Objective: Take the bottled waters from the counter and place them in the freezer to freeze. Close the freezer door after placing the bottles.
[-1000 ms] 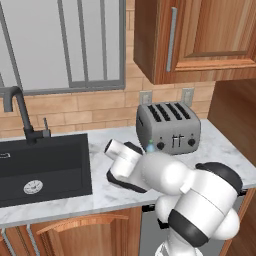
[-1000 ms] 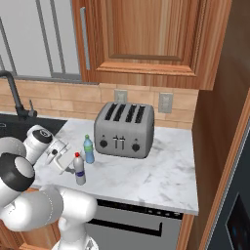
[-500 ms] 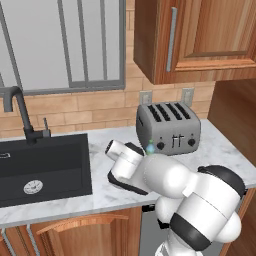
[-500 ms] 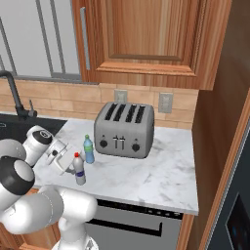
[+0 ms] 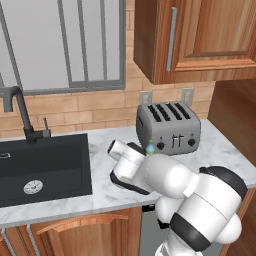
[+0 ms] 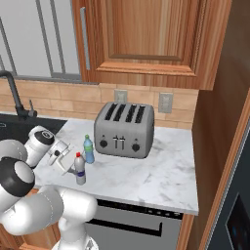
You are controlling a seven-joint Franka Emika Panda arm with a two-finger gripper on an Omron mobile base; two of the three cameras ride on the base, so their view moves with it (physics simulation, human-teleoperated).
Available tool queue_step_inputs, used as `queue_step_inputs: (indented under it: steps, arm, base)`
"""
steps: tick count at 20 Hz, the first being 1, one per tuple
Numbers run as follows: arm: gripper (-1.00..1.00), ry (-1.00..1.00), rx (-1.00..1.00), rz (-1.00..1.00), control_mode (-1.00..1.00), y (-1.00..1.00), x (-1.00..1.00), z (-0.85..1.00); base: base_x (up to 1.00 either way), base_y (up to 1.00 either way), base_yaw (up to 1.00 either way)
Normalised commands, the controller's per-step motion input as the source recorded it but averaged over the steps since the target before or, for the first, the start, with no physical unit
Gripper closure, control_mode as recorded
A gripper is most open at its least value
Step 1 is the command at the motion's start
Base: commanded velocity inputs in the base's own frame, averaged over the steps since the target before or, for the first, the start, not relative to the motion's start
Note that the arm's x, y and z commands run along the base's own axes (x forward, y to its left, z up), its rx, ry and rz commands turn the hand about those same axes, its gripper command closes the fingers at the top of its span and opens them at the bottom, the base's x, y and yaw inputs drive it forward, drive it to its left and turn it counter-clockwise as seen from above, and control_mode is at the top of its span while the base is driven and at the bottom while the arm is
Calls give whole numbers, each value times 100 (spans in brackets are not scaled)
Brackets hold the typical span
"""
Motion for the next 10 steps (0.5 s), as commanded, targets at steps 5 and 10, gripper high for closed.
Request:
queue_step_inputs:
  steps: [5, 10]
  arm:
    - [-100, 0, 0, 0, -100, -4, 0, 0]
    - [-100, 0, 0, 0, -100, 0, 0, 0]
  base:
    - [0, 0, 0]
    - [0, 0, 0]
